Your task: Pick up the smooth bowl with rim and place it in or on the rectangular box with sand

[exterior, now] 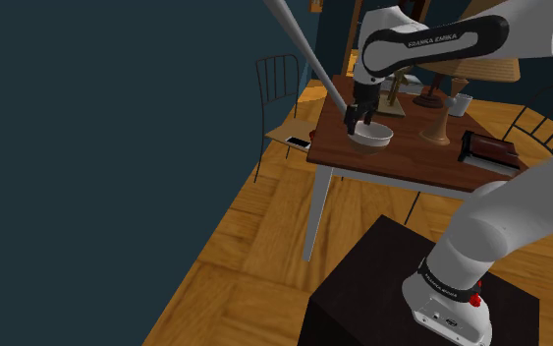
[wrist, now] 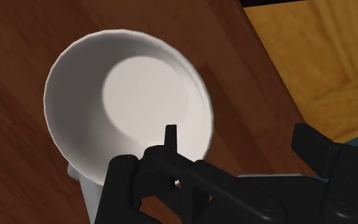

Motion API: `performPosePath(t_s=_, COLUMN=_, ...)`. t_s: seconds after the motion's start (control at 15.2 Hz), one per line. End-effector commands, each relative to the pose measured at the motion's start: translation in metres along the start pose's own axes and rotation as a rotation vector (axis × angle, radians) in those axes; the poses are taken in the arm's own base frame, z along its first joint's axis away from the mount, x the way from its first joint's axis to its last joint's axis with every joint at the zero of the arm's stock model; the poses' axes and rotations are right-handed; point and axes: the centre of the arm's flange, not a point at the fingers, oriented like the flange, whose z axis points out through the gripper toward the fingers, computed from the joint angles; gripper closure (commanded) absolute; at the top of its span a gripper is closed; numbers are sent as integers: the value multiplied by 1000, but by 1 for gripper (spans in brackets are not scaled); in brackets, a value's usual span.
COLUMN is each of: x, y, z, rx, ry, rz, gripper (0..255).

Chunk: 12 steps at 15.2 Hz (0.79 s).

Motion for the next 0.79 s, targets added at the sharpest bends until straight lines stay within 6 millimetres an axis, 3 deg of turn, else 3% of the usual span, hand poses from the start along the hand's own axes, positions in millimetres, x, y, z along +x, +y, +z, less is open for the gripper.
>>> performPosePath(t_s=0.0, x=8, y=12, z=14, rx=-20, ry=-9, rz=4, gripper=0)
performPosePath(t_s=0.46, x=8, y=13, z=51, rx=-20, ry=-9, rz=4, gripper=0)
performPosePath(t_s=0.73, x=8, y=13, z=54, rx=-20, ry=-9, rz=4, gripper=0)
